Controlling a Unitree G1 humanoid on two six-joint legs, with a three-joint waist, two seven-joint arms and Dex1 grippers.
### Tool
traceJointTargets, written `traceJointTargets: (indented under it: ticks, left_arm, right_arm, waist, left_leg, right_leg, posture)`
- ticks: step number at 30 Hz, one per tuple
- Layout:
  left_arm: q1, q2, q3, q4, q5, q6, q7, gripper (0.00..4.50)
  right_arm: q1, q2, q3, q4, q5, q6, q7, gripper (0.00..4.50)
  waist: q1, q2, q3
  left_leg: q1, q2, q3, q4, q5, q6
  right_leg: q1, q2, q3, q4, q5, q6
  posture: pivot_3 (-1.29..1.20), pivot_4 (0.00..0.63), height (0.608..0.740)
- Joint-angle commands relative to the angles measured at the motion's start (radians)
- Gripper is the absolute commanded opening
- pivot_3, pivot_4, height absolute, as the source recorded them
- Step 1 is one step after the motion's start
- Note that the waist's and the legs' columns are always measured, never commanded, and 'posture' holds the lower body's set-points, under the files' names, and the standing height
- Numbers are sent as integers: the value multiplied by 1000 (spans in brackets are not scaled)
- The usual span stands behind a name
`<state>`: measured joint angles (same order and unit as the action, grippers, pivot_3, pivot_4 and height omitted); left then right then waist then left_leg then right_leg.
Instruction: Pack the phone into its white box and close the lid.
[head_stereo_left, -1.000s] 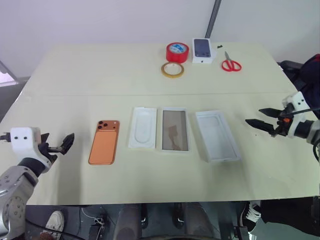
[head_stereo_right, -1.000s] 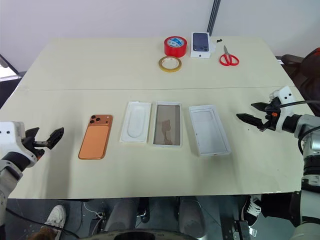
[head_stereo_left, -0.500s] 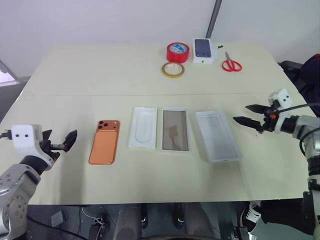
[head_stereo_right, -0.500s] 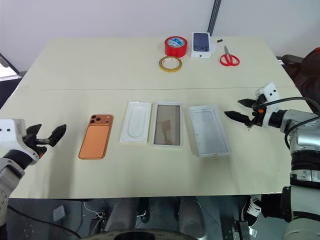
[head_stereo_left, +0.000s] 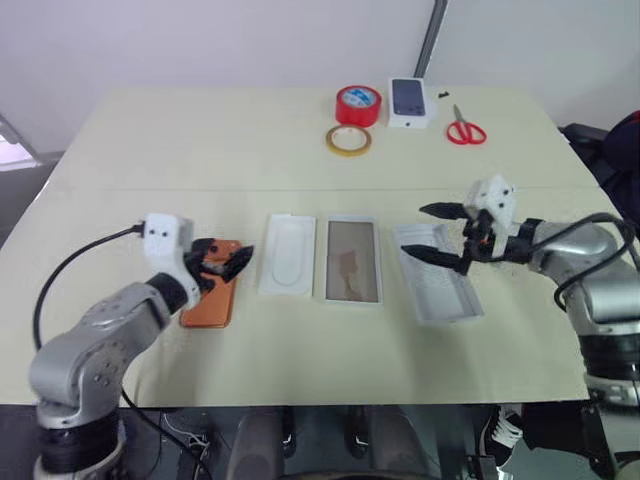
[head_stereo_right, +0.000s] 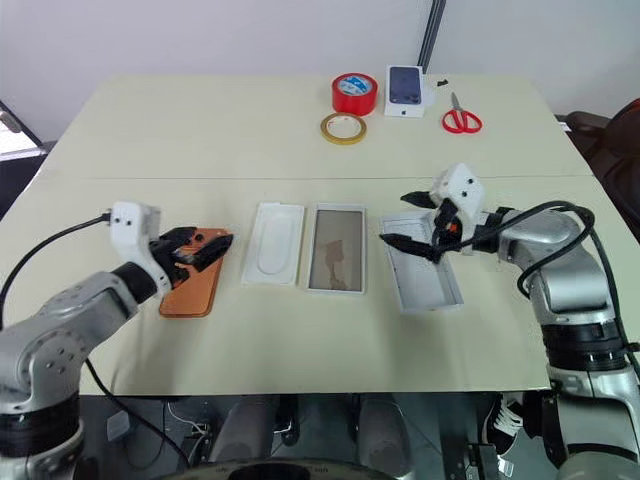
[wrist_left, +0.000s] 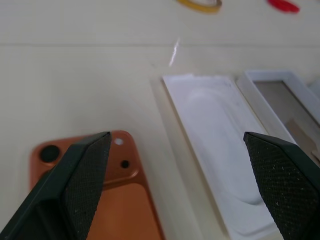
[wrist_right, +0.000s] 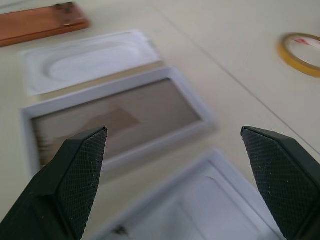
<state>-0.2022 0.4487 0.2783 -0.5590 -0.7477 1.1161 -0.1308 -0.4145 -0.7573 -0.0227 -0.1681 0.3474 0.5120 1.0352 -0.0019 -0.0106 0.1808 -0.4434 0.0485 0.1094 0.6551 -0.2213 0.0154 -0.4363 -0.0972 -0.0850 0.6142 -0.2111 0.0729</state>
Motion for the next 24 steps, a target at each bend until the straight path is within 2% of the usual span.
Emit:
traceJointTargets:
  ticks: [1,11,19,20,22,24]
  left_arm:
    - [-56,-43,26,17,-43,106,68,4451]
    - [-262,-216,61,187,-52,382,166,4451]
    - [-354,-282,77,312,-22,393,136,4451]
    - [-359,-288,72,324,-19,393,130,4065]
    - [-368,-302,75,342,-11,392,132,3693]
    - [-374,-302,71,355,7,380,135,2698]
  right_arm:
    - [9,13,32,-98,2,18,-31,4479]
    - [75,1,124,-233,-7,18,-34,4479]
    - [97,-18,163,-298,-27,32,-42,4479]
    - [96,-23,178,-303,-41,30,-42,4500]
    - [93,-28,204,-308,-62,25,-41,4500]
    - [83,-25,231,-313,-75,41,-46,4500]
  waist:
    - [-1,0,0]
    - [17,-1,1]
    - [15,-2,1]
    - [15,-2,1]
    - [16,-2,1]
    - [15,-2,1]
  left_leg:
    - [0,0,0,0,0,0]
    - [-1,-1,-3,6,0,0]
    - [-1,-1,-3,7,0,1]
    - [-1,-1,-3,7,0,1]
    - [-1,-1,-3,7,0,1]
    - [-1,-1,-4,7,0,1]
  right_leg:
    - [0,0,0,0,0,0]
    - [3,0,-1,1,0,0]
    - [3,0,-2,1,0,0]
    - [4,0,-2,1,0,0]
    - [4,0,-2,1,0,0]
    - [4,0,-2,1,0,0]
  posture:
    - [0,150,736]
    - [0,150,736]
    - [0,150,736]
    - [0,150,736]
    - [0,150,736]
    - [0,150,736]
